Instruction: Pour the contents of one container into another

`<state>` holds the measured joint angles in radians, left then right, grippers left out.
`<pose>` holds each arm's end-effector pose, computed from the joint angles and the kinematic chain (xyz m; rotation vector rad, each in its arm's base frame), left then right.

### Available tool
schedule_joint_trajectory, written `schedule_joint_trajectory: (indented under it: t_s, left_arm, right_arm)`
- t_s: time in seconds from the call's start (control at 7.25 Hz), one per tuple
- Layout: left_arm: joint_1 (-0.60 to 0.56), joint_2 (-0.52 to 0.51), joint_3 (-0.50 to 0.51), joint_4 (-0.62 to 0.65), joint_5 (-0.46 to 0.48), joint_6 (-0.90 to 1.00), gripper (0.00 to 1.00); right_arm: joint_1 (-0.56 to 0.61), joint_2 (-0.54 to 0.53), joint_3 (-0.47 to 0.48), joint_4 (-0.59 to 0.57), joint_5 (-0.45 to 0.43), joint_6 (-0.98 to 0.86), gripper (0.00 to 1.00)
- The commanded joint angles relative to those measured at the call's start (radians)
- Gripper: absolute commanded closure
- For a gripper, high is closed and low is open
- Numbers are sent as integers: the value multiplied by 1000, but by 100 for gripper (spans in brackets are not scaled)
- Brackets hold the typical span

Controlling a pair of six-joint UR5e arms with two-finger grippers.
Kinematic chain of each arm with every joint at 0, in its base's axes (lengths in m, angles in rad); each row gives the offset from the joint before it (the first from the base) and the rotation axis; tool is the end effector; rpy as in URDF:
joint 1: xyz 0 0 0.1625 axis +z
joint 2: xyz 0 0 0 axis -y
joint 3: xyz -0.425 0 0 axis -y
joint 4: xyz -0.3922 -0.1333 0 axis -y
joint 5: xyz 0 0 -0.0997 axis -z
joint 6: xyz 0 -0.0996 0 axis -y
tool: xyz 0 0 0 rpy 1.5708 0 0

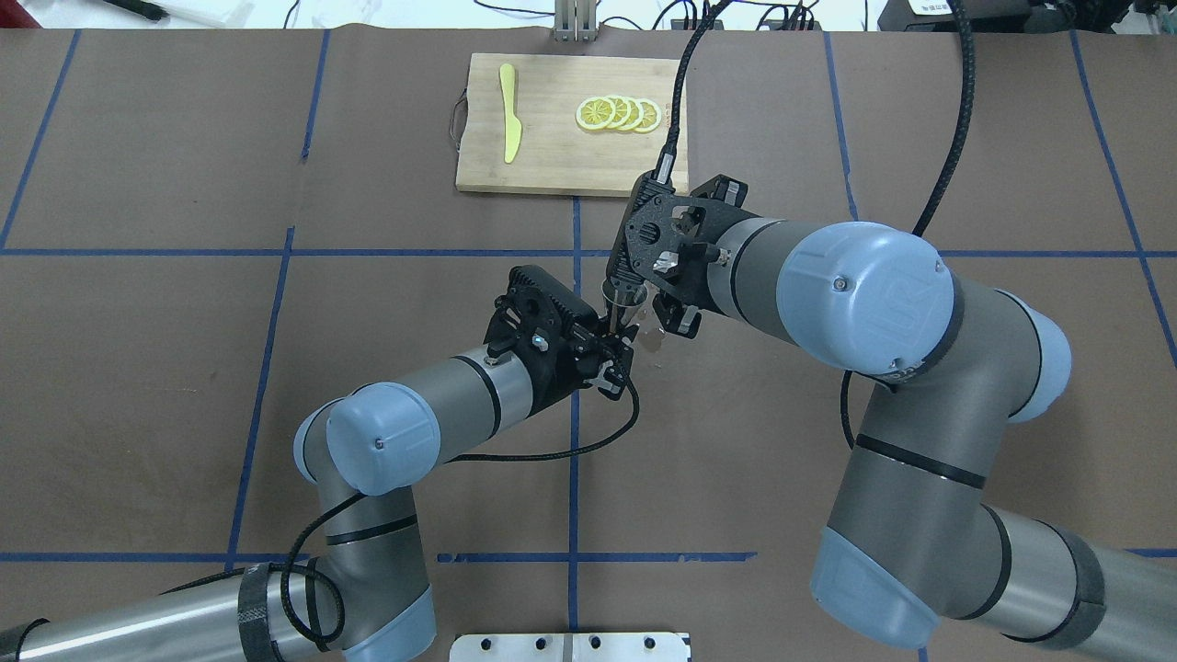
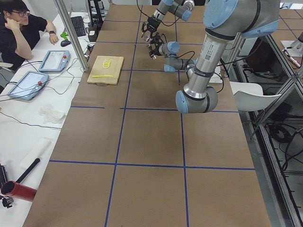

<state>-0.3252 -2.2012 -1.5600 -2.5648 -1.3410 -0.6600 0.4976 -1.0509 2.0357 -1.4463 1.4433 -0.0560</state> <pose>0.5779 -0.3595 0.1743 1.0774 1.2085 0.2672 -0.4232 -0.3960 0.1593 1.0670 -0.4586 -0.9355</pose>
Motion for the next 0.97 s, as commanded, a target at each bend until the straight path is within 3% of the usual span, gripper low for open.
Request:
schedule_joint_trajectory:
  t_s: [0.0, 0.83]
  left_arm:
    - [0, 0, 0, 0, -1, -1, 100]
    - [0, 0, 3, 0, 0, -3, 100]
  right_arm:
    - [-8, 8, -3, -12, -6, -2, 100]
    - [-44, 58, -3, -98, -110, -111, 100]
